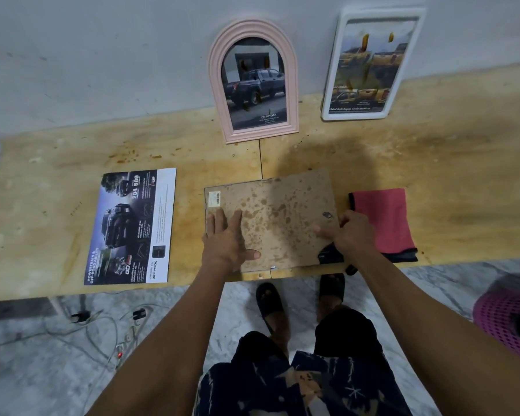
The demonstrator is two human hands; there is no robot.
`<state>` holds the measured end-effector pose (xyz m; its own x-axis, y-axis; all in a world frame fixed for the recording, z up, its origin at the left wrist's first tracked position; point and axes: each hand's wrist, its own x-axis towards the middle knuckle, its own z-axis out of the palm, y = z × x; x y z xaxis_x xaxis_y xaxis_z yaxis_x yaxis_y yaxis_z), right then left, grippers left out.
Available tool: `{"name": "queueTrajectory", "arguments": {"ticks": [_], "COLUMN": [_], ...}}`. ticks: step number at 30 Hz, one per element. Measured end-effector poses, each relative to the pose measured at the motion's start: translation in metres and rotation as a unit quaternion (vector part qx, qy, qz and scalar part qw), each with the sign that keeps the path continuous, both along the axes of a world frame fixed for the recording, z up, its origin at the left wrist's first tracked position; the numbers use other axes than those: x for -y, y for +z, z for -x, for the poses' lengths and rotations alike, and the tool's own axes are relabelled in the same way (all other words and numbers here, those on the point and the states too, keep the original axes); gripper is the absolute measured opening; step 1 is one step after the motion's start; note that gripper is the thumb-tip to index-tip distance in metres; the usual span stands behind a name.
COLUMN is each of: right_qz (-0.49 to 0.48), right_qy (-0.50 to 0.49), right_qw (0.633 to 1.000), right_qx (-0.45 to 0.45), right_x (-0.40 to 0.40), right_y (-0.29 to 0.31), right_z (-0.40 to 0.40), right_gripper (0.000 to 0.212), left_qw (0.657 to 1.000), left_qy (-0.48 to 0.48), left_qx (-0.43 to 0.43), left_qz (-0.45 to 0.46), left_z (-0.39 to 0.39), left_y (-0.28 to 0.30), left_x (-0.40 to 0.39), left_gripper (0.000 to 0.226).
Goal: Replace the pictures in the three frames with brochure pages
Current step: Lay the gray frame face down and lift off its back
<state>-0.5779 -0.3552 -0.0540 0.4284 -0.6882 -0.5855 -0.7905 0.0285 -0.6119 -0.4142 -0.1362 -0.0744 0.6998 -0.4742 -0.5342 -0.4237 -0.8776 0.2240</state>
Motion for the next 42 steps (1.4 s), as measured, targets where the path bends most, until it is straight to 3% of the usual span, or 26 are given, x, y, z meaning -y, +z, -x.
{"name": "queueTrajectory", "arguments": {"ticks": [3,8,14,21,25,34,42], "right_qz": [-0.011,-0.004,-0.003,0.012,0.014,-0.042,-0.152], "right_qy": [0.022,0.035,0.053,0.043,0.041,0.006,-0.049], "right_qw": [1.000,0.998,0.996,0.999,0.999,0.999,0.986], "right_qx": [-0.013,-0.059,-0.068,-0.005,0.004,0.021,0.040], "right_x": [0.002,-0.001,0.001,-0.001,0.005,0.021,0.044], "right_y": [-0.002,-0.007,-0.005,-0.007,-0.008,-0.009,-0.026], "right_z": [-0.001,-0.008,-0.011,-0.008,-0.009,-0.004,0.003], "right_gripper": [0.046,0.071,0.072,0.047,0.047,0.040,0.052], "left_qw": [1.000,1.000,1.000,0.999,0.996,0.992,0.990], "left_qy": [0.000,-0.006,0.005,0.026,0.050,0.059,0.101], "left_qx": [0.003,0.010,-0.001,-0.016,-0.031,-0.045,-0.051], "left_qz": [0.003,0.002,0.016,0.045,0.067,0.098,0.089], "left_z": [0.000,-0.001,-0.002,-0.003,-0.006,-0.008,-0.004], "left_y": [-0.002,-0.003,-0.002,0.003,-0.003,-0.007,0.003], "left_x": [0.000,-0.001,-0.001,-0.005,-0.009,-0.010,-0.003], "left_gripper": [0.120,0.119,0.121,0.135,0.142,0.149,0.151]}}
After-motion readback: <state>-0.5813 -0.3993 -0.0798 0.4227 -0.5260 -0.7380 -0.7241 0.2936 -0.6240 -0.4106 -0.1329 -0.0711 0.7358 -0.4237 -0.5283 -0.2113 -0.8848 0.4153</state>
